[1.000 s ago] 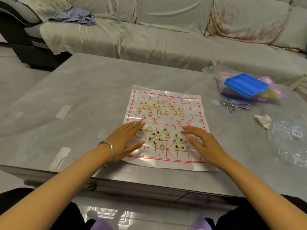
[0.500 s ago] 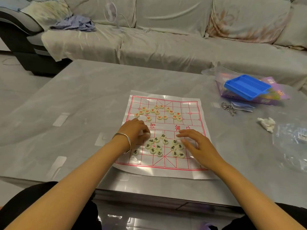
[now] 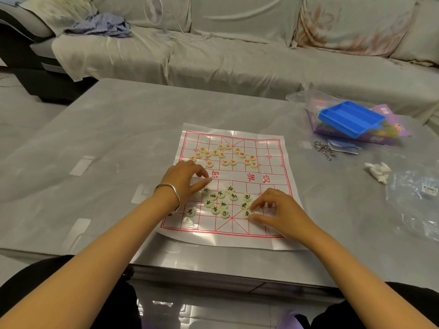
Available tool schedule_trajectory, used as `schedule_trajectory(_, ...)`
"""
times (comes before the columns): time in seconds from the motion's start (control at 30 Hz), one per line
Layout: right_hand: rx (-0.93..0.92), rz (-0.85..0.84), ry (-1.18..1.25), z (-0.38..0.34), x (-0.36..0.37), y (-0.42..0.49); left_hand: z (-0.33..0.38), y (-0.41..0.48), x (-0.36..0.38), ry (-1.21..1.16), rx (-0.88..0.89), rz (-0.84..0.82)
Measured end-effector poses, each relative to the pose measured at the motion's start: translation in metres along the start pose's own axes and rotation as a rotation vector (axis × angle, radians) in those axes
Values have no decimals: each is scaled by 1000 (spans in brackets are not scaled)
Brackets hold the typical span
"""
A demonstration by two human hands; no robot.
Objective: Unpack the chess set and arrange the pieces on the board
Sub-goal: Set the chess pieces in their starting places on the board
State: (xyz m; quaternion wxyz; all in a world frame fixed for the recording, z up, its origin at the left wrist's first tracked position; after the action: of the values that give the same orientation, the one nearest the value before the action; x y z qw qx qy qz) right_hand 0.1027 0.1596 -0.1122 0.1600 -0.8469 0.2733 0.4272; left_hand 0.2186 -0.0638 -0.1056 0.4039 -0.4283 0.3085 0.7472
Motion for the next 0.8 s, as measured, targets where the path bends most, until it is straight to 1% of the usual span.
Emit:
schedule_trajectory(0.07,-15,9,-54,-2,3,0,-2,-6,-11,-39,-3,21)
schedule_trajectory(0.17,-28,43,-93,-9,11,-1,-12,-18,-26,-80,-43,-2)
schedule_trajectory(0.27,-31,82,-128,-12,13,-4,-27,-30,-34,-92,-85,-61)
schedule_trajectory(0.37,-48,145,-85,-17,13,-8,-42,-45,-36,-120,-110,-150)
schedule_trajectory(0.47,-81,191,-33,-31,19,-11,-57,-61,-33,-83,-21,-223)
schedule_trajectory(0.63,-180,158,13,-71,58,-15,-76,-85,-26,74,115,-353)
schedule_trajectory(0.7,-183,136,63,-85,75,-16,-86,-90,-25,152,138,-364)
schedule_trajectory(0.8,-168,149,76,-101,92,-14,-95,-96,-26,179,113,-335)
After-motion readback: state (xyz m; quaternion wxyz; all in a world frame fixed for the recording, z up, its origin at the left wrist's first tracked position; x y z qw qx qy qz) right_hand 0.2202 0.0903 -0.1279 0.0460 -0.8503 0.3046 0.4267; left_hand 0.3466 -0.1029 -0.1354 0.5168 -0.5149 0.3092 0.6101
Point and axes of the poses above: each hand's wrist, its own y-axis towards the middle knuckle, its own x-axis out of the palm, z = x × y, the point moved 1 cm from there along y, towards the middle knuckle, and after that the axes turned 5 degrees about z, right-handed, at the moved point
